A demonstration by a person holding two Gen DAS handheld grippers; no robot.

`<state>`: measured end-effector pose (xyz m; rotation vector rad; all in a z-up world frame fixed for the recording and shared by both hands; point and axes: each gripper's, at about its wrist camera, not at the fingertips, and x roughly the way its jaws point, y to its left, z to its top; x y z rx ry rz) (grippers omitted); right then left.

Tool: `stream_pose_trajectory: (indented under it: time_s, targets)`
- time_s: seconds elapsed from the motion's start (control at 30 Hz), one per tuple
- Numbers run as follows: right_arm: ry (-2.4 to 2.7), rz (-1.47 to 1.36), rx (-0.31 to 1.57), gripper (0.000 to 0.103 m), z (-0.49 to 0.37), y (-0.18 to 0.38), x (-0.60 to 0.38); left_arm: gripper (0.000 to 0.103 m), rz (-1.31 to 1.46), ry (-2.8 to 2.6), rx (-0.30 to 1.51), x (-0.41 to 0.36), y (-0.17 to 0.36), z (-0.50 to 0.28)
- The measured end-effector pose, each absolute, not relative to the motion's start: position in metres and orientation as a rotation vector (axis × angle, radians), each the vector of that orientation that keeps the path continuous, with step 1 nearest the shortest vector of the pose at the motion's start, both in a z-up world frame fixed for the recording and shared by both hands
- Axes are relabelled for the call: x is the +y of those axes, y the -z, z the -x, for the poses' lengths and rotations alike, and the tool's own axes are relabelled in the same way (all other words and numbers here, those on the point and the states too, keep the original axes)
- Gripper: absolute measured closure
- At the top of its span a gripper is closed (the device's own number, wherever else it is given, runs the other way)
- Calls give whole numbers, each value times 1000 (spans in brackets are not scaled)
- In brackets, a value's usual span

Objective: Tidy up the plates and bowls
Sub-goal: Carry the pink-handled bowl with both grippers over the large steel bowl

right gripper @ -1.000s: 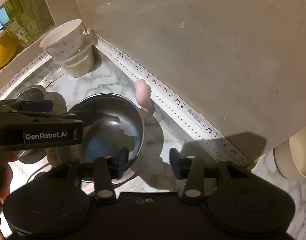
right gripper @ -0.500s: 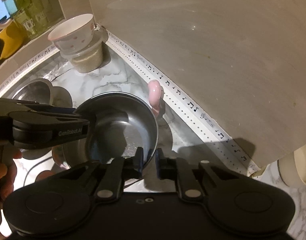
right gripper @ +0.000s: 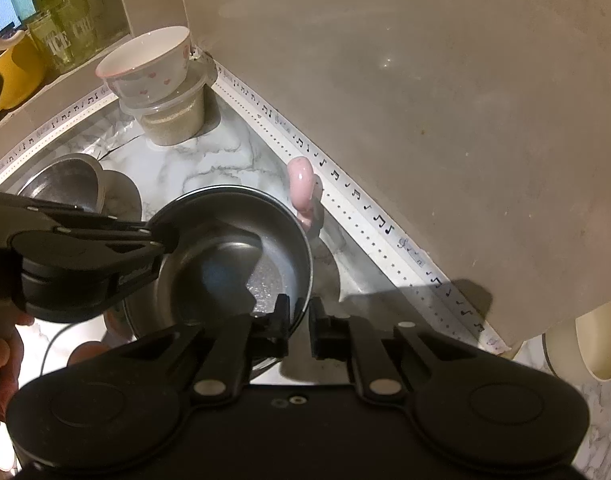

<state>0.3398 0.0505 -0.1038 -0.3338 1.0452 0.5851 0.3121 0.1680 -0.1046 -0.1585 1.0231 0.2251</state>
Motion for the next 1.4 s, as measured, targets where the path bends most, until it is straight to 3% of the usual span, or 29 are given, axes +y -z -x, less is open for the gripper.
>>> stream_pose_trajectory:
  time_s: [0.83, 1.4]
  targets:
    - [-699, 293, 956, 93, -327, 46, 87, 97, 118, -309, 938, 197, 37, -297]
    - [-882, 296, 979, 93, -283, 37, 165, 96, 62, -483, 955, 263, 20, -235]
